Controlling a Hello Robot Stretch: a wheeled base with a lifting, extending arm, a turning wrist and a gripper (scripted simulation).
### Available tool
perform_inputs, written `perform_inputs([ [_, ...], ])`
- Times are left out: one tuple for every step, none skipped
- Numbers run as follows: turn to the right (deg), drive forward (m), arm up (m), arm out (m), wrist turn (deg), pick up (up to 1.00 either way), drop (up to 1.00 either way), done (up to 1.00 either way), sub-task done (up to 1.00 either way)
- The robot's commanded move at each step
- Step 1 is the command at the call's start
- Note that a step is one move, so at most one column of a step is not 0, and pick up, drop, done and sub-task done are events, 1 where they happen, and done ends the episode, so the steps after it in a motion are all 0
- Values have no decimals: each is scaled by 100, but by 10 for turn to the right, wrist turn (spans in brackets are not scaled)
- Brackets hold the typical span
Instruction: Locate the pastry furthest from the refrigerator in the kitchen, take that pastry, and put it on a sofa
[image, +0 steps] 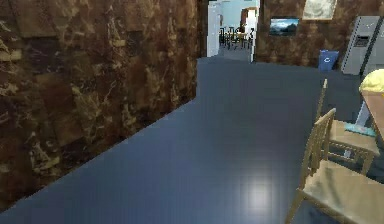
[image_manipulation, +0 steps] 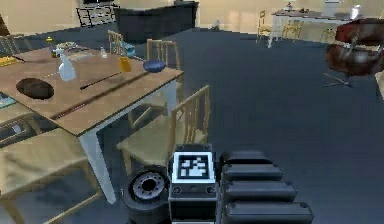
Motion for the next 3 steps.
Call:
perform_inputs([
  [0, 100, 0, 0, 0, 0, 0, 0, 0],
  [-60, 0, 0, 0, 0, 0, 0, 0, 0],
  [0, 10, 0, 0, 0, 0, 0, 0, 0],
])
